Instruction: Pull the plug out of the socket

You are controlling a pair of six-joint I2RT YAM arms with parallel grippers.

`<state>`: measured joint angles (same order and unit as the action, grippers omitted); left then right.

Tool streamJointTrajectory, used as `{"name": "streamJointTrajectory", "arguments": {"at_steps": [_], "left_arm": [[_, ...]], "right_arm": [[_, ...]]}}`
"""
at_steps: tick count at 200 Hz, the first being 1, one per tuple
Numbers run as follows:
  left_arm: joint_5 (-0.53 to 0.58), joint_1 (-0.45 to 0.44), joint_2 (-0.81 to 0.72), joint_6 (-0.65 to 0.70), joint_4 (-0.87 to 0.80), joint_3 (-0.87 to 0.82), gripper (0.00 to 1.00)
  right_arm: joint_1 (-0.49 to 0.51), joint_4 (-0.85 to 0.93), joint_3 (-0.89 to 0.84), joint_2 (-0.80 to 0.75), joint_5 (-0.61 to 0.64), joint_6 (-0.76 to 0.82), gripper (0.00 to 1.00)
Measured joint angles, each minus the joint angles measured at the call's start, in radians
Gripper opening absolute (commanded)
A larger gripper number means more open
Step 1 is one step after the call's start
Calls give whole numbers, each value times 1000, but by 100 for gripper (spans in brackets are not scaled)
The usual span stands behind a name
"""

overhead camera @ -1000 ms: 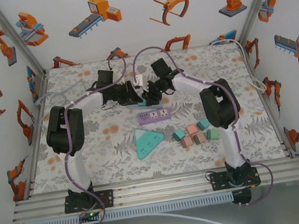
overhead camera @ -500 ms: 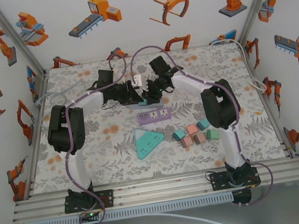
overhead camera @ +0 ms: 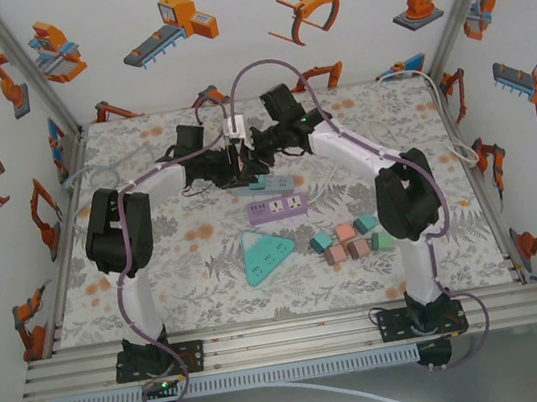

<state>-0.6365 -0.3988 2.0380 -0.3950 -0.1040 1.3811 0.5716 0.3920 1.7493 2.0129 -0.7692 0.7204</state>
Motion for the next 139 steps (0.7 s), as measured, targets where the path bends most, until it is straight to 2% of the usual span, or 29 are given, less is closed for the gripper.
{"name": "streamJointTrajectory", "arguments": {"at_steps": [28,47,87,108,139], "left_arm": [[5,-1,0,-1,-10,10,43],[22,-6,0,0,-25,23,44],[54,-11,-4,10,-9,35,45],[80,-14,-18,26,19,32,45],[97,-11,-93,57,81,-25,46]], "right_arm": [[-14,-63,-97,-119,79,-160,8],[-19,-95,-150,-211,186,-308,2],[-43,-126,-250,-403,430,-637,0],[-94,-122,-326,-499,525,-830,0],[-238,-82,-420,-603,589,-1083,0]]}}
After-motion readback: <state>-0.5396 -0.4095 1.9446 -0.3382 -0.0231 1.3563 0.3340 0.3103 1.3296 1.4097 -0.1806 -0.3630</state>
